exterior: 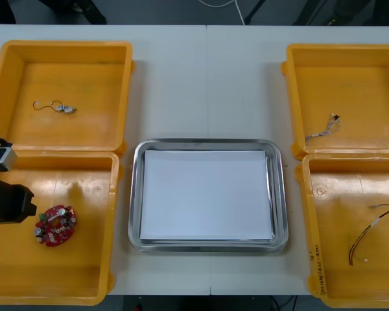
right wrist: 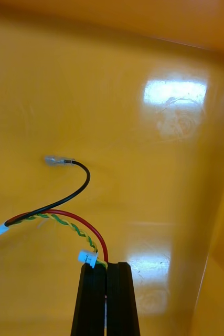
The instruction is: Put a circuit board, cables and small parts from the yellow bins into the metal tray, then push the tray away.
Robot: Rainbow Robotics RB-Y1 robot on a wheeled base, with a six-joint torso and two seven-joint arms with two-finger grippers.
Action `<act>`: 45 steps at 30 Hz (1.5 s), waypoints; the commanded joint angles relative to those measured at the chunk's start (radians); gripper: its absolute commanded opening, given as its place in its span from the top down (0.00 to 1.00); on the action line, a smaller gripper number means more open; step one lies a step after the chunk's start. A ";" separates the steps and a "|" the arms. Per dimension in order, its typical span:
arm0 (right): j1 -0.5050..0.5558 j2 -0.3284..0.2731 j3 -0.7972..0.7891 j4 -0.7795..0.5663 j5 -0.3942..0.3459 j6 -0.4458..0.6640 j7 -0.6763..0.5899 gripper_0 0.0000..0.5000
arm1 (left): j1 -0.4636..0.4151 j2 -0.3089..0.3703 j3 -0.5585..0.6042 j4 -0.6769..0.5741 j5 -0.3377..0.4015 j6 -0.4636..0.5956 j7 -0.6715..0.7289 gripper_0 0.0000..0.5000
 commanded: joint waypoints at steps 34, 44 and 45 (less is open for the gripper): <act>-0.060 0.042 -0.152 -0.072 -0.054 0.231 0.015 0.00 | 0.001 -0.156 0.048 -0.001 -0.176 -0.063 0.302 0.00; -0.137 0.045 -0.170 -0.168 -0.078 0.357 -0.256 0.00 | 0.047 -0.156 0.030 0.021 -0.177 -0.154 0.298 0.00; -0.149 0.045 -0.172 -0.173 -0.080 0.371 -0.288 0.00 | 0.058 -0.156 0.025 0.021 -0.177 -0.168 0.296 0.00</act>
